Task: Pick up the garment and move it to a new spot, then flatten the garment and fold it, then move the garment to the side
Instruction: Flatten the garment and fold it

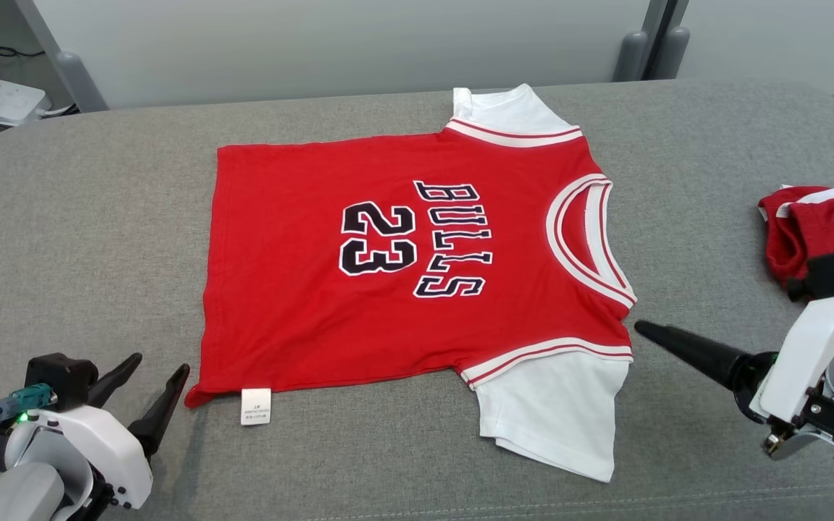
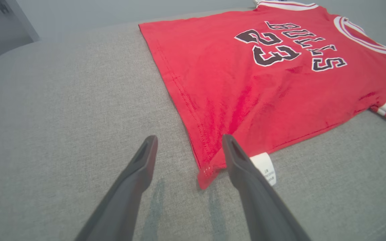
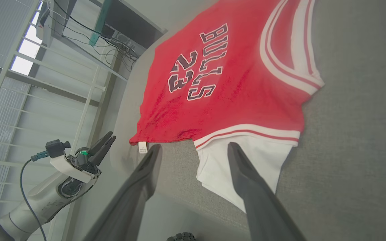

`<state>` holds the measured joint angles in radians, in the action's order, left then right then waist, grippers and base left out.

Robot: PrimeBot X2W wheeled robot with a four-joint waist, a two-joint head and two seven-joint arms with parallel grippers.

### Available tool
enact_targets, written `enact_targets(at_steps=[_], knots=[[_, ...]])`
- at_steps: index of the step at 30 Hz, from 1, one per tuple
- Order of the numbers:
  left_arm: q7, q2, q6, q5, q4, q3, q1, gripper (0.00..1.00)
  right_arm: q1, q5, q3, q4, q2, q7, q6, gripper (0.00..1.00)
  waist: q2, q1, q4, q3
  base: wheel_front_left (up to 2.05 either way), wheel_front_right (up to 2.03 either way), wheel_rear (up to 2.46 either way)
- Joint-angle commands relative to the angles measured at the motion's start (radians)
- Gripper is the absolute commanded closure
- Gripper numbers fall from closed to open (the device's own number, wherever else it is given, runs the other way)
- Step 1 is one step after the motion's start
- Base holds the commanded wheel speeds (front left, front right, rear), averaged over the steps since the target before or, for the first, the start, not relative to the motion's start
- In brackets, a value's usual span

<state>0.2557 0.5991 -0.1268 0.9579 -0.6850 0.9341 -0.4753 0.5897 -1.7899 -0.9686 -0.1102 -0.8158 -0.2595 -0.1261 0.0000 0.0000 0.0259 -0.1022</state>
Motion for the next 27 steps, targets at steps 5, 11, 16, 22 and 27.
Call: enact_targets(at_steps=[5, 11, 16, 22, 27], knots=[[0.006, 0.009, 0.004, -0.081, 0.032, -0.173, 0.0, 0.0, -0.013, 0.156, 0.045, -0.067, 0.03, 0.237, -0.005, 0.0, 0.0, 0.0, -0.012, 0.018, 0.0, 0.0, 0.0], [0.006, -0.035, 0.02, -0.161, 0.082, -0.317, 0.076, 0.0, -0.015, 0.305, 0.057, -0.189, 0.095, 0.447, -0.005, 0.0, 0.0, 0.0, -0.015, 0.036, 0.0, 0.0, 0.0], [0.006, -0.081, 0.044, -0.235, 0.14, -0.44, 0.142, 0.0, -0.01, 0.45, 0.092, -0.302, 0.155, 0.515, -0.005, 0.0, 0.0, 0.0, -0.014, 0.051, 0.0, 0.0, 0.0], [0.006, -0.15, 0.07, -0.324, 0.21, -0.57, 0.223, 0.0, -0.052, 0.708, 0.288, -0.386, 0.263, 0.521, -0.005, 0.0, 0.0, 0.0, -0.01, 0.063, 0.0, 0.0, 0.0], [0.006, -0.197, 0.081, -0.376, 0.25, -0.649, 0.27, 0.0, -0.119, 0.894, 0.458, -0.395, 0.344, 0.521, -0.005, 0.0, 0.0, 0.0, -0.01, 0.07, 0.0, 0.0, 0.0]])
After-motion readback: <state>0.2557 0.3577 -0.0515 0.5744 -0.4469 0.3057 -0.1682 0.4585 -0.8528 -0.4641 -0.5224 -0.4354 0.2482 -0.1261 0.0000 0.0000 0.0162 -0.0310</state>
